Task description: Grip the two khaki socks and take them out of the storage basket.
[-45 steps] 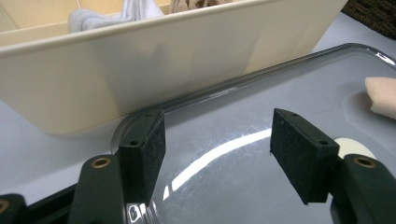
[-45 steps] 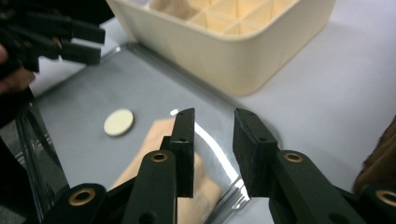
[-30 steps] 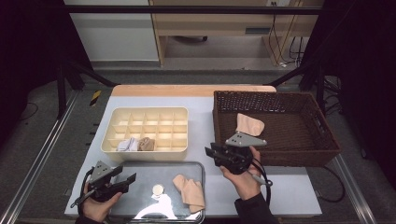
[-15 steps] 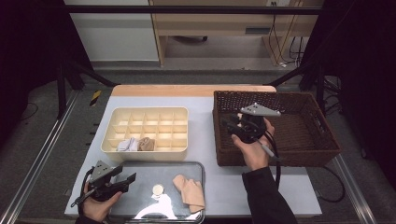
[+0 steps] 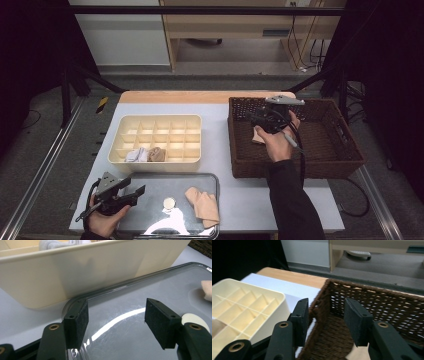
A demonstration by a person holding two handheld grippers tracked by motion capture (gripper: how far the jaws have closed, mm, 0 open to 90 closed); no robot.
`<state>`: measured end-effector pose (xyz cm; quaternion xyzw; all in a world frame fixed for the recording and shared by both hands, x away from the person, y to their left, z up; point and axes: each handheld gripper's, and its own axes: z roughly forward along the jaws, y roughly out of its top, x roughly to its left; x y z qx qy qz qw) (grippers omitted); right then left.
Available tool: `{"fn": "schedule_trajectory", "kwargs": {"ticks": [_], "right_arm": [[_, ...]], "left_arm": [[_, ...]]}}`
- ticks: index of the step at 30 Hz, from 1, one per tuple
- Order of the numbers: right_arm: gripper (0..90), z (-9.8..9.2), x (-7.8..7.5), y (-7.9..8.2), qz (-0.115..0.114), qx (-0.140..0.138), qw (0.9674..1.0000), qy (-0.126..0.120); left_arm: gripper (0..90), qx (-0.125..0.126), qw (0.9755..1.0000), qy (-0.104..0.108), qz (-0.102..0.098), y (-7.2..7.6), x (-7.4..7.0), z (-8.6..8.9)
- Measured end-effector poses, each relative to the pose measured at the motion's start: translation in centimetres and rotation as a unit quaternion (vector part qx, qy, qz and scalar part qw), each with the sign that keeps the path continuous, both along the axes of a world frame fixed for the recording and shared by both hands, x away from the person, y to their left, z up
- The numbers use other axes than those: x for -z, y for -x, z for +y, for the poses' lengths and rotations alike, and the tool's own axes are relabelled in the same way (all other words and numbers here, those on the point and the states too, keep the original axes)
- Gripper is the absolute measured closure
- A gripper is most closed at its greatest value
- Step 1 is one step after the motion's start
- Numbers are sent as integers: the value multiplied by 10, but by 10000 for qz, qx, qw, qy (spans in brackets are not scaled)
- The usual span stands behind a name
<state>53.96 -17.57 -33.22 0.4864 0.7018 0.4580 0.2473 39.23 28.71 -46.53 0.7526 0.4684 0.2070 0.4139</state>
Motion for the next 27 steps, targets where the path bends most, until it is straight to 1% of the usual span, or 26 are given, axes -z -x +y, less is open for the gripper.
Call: {"fn": "schedule_trajectory", "kwargs": {"ticks": [3,4,5,7,13,16,19,24,26,27], "right_arm": [[554,-4,-1,-8,13,98,9999,102],[554,-5,-1,-11,21,128,9999,87],[552,-7,-1,-14,61,161,9998,62],[550,-8,0,-19,80,235,9996,164],[554,-9,4,-34,206,379,9987,253],[568,-10,10,-39,287,414,9982,314],[594,-11,19,-44,420,437,9970,471],[609,-14,33,-49,613,513,9955,513],[612,-16,38,-50,655,527,9950,532],[612,-16,40,-51,706,562,9943,575]], "left_arm": [[354,0,10000,-1,-3,0,0,0],[353,-4,10000,4,-1,0,0,0],[353,-8,10000,7,-3,0,0,1],[352,-18,10000,12,-6,0,0,1],[352,-4,10000,1,9,0,1,1],[352,9,10000,-10,11,0,1,1],[352,14,10000,-24,16,0,1,1],[352,2,10000,-9,19,0,1,1],[352,-1,10000,-12,26,-1,2,1],[352,2,10000,-18,25,-1,2,1]]}}
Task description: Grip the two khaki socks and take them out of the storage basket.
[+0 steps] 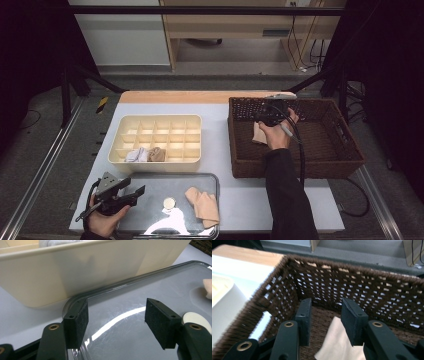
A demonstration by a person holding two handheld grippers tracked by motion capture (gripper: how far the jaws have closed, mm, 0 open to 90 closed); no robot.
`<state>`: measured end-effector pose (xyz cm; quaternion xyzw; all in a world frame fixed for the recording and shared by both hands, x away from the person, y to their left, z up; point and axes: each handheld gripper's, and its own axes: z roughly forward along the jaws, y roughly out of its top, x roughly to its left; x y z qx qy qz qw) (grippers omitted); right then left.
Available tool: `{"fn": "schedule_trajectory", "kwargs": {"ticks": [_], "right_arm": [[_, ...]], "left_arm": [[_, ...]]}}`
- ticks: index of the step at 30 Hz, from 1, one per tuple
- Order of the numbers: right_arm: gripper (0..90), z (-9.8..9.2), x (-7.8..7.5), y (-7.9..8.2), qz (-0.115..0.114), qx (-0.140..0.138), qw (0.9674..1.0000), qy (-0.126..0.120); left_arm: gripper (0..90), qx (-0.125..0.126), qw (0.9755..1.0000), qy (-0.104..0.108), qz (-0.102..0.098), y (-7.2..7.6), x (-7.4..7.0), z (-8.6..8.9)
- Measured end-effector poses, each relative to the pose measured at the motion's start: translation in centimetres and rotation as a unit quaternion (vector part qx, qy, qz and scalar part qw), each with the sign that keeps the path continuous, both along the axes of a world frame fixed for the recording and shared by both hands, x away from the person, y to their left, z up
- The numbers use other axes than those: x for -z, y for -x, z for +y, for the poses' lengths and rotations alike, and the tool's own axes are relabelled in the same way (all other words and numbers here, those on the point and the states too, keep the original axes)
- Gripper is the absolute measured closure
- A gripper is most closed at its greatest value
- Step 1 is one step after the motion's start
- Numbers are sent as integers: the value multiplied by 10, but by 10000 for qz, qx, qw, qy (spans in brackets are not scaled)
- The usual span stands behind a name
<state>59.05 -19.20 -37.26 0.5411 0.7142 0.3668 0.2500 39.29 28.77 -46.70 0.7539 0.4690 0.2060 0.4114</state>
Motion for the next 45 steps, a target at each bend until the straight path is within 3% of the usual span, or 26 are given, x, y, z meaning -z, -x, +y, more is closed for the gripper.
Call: {"fn": "schedule_trajectory", "kwargs": {"ticks": [6,7,13,18,22,31,34,36,41,45], "right_arm": [[615,1,11,-4,124,23,9998,150],[616,1,14,-5,136,30,9999,84],[605,-2,31,-8,424,157,9988,204],[578,-6,45,-10,579,290,9978,161],[541,-9,47,-11,694,369,9968,114],[446,-8,58,-17,1114,523,9922,182],[403,-6,66,-20,1469,496,9877,206],[405,-6,70,-21,1654,445,9847,314],[475,-9,73,-23,1790,467,9815,487],[629,-10,76,-23,1910,481,9796,394]], "left_arm": [[352,2,10000,-7,-2,0,0,0],[352,8,10000,-16,-8,0,0,0],[352,4,10000,-7,-8,0,0,0],[351,2,10000,-14,-1,0,0,0],[352,4,10000,-11,1,0,0,0],[352,14,10000,-23,1,0,0,0],[352,4,10000,-14,1,0,1,0],[352,1,10000,-22,-6,0,0,0],[352,5,10000,-40,0,0,1,-1],[353,5,10000,-32,3,0,1,-1]]}}
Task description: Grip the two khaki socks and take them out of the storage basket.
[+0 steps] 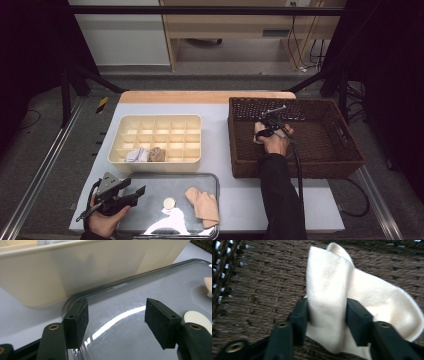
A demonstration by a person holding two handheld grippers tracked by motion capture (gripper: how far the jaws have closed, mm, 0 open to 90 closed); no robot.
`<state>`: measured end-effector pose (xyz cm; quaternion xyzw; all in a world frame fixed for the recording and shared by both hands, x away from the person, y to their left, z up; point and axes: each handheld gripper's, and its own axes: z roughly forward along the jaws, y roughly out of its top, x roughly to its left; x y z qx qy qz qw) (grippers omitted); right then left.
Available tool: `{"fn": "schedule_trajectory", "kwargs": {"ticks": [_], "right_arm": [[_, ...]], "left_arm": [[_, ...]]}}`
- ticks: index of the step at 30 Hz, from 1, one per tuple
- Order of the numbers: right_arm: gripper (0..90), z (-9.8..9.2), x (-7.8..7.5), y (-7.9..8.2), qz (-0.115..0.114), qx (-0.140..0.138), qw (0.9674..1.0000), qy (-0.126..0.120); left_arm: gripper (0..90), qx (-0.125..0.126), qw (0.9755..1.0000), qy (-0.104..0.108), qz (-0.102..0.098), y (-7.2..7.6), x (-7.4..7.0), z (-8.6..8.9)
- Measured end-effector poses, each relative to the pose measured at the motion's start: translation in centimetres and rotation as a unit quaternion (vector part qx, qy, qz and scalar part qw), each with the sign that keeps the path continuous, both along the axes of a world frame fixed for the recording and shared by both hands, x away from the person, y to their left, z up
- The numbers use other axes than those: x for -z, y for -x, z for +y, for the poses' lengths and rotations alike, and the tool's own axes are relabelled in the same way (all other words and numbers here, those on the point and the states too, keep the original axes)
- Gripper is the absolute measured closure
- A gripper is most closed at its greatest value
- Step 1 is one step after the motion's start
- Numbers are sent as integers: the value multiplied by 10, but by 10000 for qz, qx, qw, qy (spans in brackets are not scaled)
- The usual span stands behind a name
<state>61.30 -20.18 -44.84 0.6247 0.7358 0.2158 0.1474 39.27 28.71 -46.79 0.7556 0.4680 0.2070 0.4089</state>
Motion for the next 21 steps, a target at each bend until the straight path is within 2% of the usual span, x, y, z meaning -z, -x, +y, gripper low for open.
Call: {"fn": "schedule_trajectory", "kwargs": {"ticks": [1,2,3,4,9,13,16,21], "right_arm": [[680,0,0,0,-17,2,10000,-5],[749,-2,0,0,8,1,9999,-160],[777,-2,-1,1,50,6,9997,-257],[797,-2,-1,1,50,-8,9997,-235],[816,-3,-10,4,17,-7,9998,-187],[816,-2,-27,12,-438,-6,9985,-325],[816,-5,-39,19,-751,-55,9961,-469],[817,-7,-62,33,-1312,-170,9881,-783]], "left_arm": [[353,-2,10000,8,-1,0,0,0],[353,-1,10000,3,-3,0,0,0],[353,-2,10000,-1,0,0,0,0],[353,0,10000,-3,3,0,0,0],[353,-6,10000,15,-3,0,0,0],[353,-4,10000,2,2,0,0,0],[352,-15,10000,11,-4,0,-1,-1],[352,-11,10000,31,-2,1,-1,-1]]}}
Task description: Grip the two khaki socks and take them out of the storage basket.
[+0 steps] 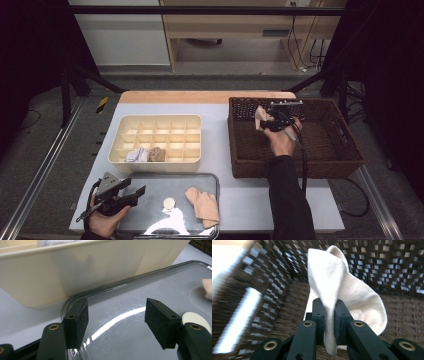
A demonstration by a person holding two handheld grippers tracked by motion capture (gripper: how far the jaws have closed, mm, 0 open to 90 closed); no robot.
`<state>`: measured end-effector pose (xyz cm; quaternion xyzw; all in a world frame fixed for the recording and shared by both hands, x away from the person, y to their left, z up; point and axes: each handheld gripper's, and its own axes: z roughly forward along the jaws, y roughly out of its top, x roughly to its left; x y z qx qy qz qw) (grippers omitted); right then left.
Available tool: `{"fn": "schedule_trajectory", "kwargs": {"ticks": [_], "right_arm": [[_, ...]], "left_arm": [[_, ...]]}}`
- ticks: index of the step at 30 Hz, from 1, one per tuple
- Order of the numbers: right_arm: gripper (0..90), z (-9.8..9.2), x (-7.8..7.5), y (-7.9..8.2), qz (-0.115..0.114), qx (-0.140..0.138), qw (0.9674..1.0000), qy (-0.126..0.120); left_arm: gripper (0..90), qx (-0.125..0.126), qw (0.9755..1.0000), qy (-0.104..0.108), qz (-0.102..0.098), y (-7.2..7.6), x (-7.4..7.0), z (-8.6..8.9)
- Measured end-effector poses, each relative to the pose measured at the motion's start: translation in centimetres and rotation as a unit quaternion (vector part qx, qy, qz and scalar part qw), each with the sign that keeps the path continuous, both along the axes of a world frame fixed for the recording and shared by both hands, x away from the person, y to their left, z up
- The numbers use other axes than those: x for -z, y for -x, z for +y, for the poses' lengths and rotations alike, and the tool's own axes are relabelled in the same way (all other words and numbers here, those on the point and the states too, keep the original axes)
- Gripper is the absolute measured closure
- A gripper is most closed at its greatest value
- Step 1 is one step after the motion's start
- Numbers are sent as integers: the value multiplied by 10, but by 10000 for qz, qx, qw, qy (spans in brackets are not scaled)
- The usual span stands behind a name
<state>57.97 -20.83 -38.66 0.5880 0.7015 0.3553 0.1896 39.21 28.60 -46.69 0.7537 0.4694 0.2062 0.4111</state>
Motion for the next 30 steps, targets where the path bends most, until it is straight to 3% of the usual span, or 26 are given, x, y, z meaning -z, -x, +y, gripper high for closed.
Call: {"fn": "schedule_trajectory", "kwargs": {"ticks": [3,8,14,19,23,30], "right_arm": [[816,-1,-12,11,-313,-124,9994,-88],[816,-4,-29,26,-629,-283,9974,-200],[815,3,-48,49,-1035,-624,9923,-257],[814,7,-61,74,-1371,-905,9854,-446],[814,12,-69,94,-1603,-1209,9779,-582],[813,23,-73,122,-1832,-1624,9671,-697]], "left_arm": [[351,14,10000,8,-1,0,0,0],[351,17,10000,19,-13,1,-1,0],[349,21,10000,16,-30,2,-2,-2],[348,17,10000,41,-65,3,-3,-2],[349,12,9999,63,-77,3,-4,-3],[349,53,9999,76,-99,5,-6,-6]]}}
